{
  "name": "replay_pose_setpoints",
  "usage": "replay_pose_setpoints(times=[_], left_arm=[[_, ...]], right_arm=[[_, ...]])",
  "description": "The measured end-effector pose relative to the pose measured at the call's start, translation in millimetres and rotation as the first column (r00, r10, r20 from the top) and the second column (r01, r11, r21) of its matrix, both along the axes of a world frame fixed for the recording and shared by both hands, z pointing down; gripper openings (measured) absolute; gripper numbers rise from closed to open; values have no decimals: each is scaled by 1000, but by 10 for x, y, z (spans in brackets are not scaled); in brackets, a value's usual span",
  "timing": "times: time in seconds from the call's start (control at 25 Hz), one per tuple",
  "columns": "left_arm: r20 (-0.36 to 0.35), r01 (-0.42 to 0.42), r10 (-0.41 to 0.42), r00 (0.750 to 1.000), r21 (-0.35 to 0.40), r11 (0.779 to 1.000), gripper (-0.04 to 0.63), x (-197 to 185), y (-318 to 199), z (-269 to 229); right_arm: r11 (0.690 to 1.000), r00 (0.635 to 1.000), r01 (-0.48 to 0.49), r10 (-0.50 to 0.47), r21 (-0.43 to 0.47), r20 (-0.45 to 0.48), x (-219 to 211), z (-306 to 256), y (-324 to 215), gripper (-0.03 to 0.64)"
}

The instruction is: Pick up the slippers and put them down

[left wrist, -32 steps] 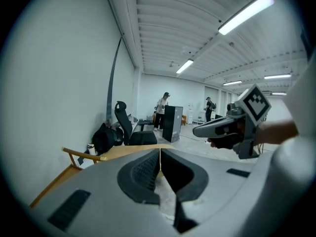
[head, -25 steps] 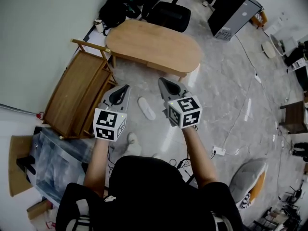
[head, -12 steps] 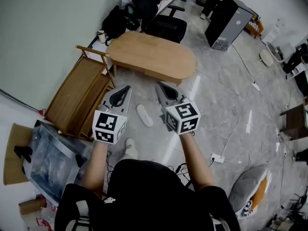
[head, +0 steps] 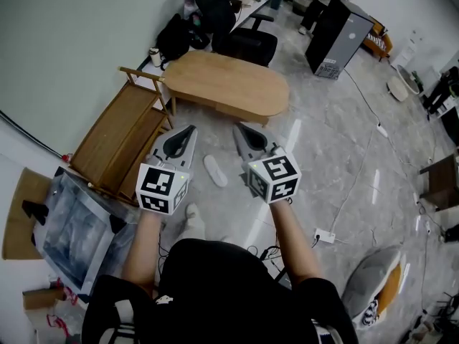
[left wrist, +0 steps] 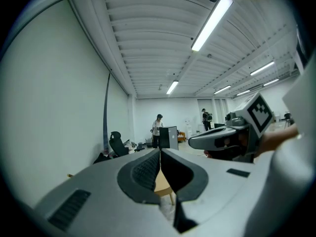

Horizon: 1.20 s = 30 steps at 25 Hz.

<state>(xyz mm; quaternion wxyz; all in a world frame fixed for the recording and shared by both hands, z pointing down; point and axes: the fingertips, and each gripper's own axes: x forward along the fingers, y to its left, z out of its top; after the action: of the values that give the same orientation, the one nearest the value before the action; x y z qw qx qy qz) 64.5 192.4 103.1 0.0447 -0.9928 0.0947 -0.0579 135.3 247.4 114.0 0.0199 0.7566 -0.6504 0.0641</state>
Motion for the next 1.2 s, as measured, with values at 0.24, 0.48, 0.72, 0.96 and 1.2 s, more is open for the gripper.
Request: replay_pose_setpoints(times=[0.24, 0.48, 0.72, 0.96, 1.2], left_arm=[[2, -7, 7, 1000, 26, 1000, 8, -67, 213, -56], [-29, -9, 10, 1000, 33, 999, 8, -136, 245, -177], [-31, -15, 15, 999, 19, 1000, 8, -273, 112, -184], [-20, -24, 24, 1000, 20, 1000, 8, -450, -94, -218], [-27, -30, 30, 999, 24, 999, 8, -622, -287, -272]], right_arm=[[1000, 1000, 8, -8, 9, 0, -77, -51, 187, -1], [999, 1000, -6, 6, 38, -2, -113, -199, 235, -1], [1000, 999, -19, 20, 24, -32, -291, -244, 103, -1], [998, 997, -42, 45, 50, -61, -488, -318, -78, -2], [997, 997, -40, 44, 59, -67, -685, -369, -254, -2]])
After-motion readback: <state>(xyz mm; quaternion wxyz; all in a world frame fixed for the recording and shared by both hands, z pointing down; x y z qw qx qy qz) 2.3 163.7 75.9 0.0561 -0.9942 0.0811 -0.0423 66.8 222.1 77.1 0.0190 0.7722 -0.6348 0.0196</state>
